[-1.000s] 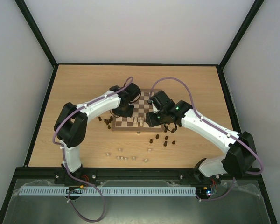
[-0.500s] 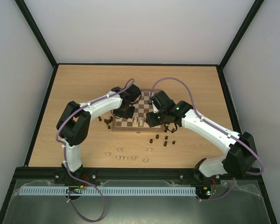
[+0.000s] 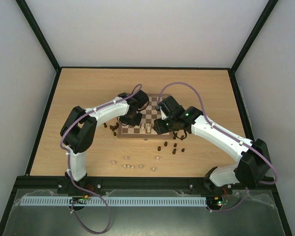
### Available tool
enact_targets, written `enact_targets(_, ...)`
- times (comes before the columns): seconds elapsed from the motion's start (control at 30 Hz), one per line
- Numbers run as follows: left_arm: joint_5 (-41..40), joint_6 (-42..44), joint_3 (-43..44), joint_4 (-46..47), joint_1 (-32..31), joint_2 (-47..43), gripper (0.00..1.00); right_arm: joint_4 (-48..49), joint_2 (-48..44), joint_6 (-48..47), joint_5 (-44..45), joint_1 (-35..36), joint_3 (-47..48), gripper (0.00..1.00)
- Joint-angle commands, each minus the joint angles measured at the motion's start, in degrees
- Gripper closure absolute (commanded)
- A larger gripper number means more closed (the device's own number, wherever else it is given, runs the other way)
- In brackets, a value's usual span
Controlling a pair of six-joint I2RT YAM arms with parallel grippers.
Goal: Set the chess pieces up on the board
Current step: Place the chess piece on the chessboard.
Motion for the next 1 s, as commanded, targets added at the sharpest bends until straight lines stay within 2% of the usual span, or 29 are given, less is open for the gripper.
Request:
enact_targets(0.0,0.3,0.15,-0.9,-0.76,0.0,0.74,0.88,-0.34,-0.97,-0.43,-0.37,0.36,-0.72,0.48)
enact_targets(0.3,0.78,-0.34,-2.53,-0.06,-0.09,0.76,0.88,-0.32,-1.01,-0.43,-0.54,0.5,-0.78,0.48)
enact_targets(0.5,0.74,-0.5,-2.5,-0.38,-0.17,0.18,0.79,-0.31,-0.94,-0.43,-0.5,0.59,-0.74,0.48)
enact_targets(0.97,-0.04,-1.14,1.67,-2.93,-0.5,-2.16,0.72,-0.44,-0.93,-0.5,-0.48,0.77,-0.78,0.48)
